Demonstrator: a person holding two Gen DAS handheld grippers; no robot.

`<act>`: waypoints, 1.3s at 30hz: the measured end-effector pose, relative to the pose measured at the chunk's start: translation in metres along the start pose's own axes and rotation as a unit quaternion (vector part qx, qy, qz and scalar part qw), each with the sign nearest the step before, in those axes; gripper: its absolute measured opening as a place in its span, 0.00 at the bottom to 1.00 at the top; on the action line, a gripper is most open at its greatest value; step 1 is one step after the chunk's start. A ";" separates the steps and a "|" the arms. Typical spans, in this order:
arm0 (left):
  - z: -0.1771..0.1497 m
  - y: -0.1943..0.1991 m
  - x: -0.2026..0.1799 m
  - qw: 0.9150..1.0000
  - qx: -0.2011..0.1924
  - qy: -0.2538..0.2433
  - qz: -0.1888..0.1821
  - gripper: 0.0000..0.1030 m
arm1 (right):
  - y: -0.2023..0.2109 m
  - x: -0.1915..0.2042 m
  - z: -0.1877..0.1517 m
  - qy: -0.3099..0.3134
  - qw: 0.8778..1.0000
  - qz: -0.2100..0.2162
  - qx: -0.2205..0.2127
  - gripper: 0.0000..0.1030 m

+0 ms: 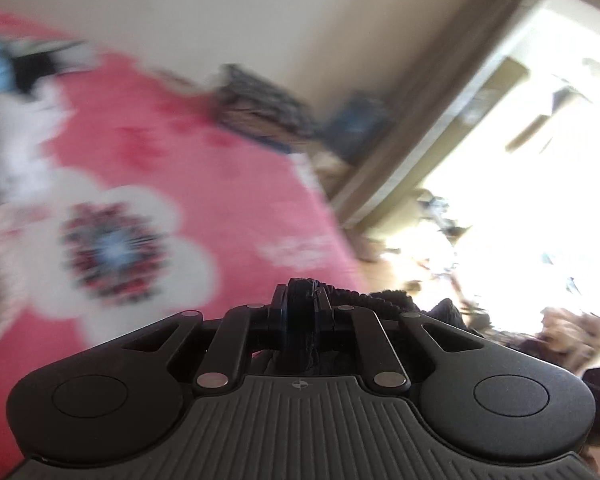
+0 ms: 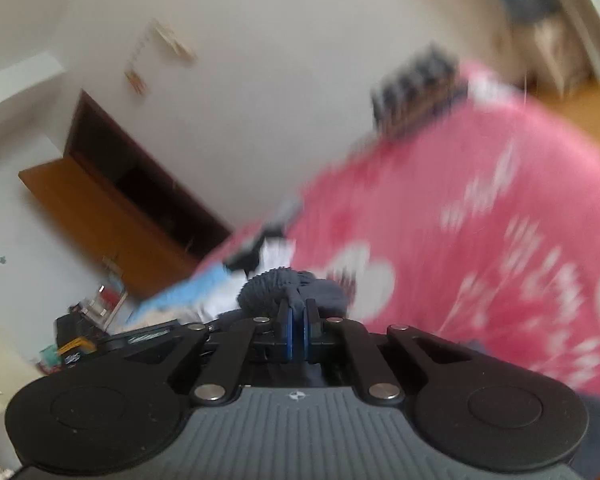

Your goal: Fold clothes

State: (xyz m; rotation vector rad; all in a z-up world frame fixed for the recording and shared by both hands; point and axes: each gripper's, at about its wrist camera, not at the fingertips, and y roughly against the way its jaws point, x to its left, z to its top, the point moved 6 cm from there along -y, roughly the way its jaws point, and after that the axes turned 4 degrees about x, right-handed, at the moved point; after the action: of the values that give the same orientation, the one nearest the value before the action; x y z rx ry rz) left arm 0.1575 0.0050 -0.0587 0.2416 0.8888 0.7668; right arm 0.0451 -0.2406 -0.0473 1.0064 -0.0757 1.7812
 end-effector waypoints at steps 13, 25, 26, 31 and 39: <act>-0.074 0.012 0.016 0.990 0.123 0.067 0.016 0.61 | -0.015 0.003 -0.090 0.076 0.986 -0.136 0.062 0.05; -0.129 -0.024 0.023 0.943 0.218 0.242 -0.065 0.51 | -0.026 0.033 -0.119 0.171 0.969 -0.158 0.086 0.05; -0.133 -0.028 0.025 0.935 0.225 0.264 -0.070 0.45 | -0.024 0.032 -0.123 0.170 0.969 -0.159 0.087 0.05; -0.140 -0.032 0.031 0.931 0.222 0.282 -0.072 0.28 | -0.017 0.028 -0.129 0.162 0.967 -0.168 0.098 0.07; -0.136 -0.024 0.019 0.961 0.192 0.191 -0.062 0.23 | 0.013 0.004 -0.084 0.055 0.987 -0.135 0.071 0.42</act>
State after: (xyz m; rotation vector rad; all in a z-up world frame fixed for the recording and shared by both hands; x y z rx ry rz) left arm 0.0716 -0.0148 -0.1669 0.3833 1.4078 0.5255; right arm -0.0154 -0.2025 -0.0937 0.9662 0.2494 1.6047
